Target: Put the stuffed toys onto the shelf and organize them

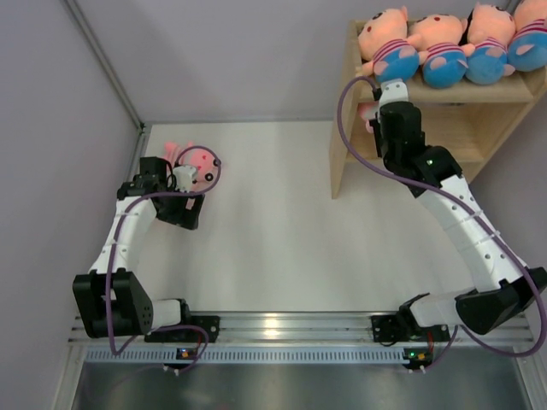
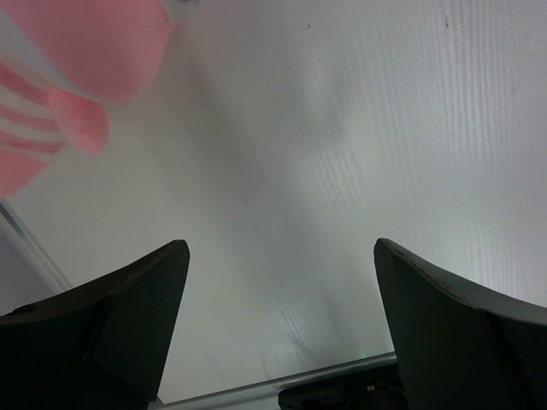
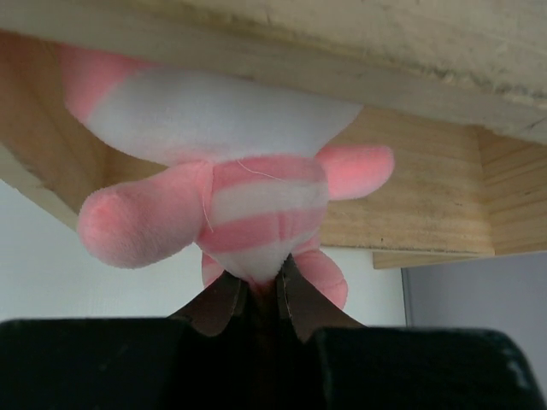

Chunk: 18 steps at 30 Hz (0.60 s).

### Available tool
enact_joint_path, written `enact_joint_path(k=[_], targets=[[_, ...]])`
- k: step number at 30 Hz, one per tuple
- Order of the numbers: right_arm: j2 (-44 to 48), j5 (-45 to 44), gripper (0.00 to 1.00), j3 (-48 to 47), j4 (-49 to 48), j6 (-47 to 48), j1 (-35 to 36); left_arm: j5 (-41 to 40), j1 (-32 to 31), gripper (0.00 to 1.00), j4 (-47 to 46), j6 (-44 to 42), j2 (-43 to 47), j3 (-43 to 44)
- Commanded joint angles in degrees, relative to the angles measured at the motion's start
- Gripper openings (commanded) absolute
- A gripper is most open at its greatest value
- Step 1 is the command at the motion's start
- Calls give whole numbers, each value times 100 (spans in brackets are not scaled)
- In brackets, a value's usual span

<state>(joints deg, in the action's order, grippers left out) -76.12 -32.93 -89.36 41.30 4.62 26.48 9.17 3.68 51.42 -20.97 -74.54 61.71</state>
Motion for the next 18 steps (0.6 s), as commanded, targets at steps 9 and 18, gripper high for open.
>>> enact_joint_path(k=[9, 18], targets=[[-342, 190, 25, 182, -1439, -321, -38, 32, 27, 95, -150, -56, 1, 95], [-422, 243, 44, 973, -2345, -67, -29, 41, 27, 95, -167, -118, 72, 34]])
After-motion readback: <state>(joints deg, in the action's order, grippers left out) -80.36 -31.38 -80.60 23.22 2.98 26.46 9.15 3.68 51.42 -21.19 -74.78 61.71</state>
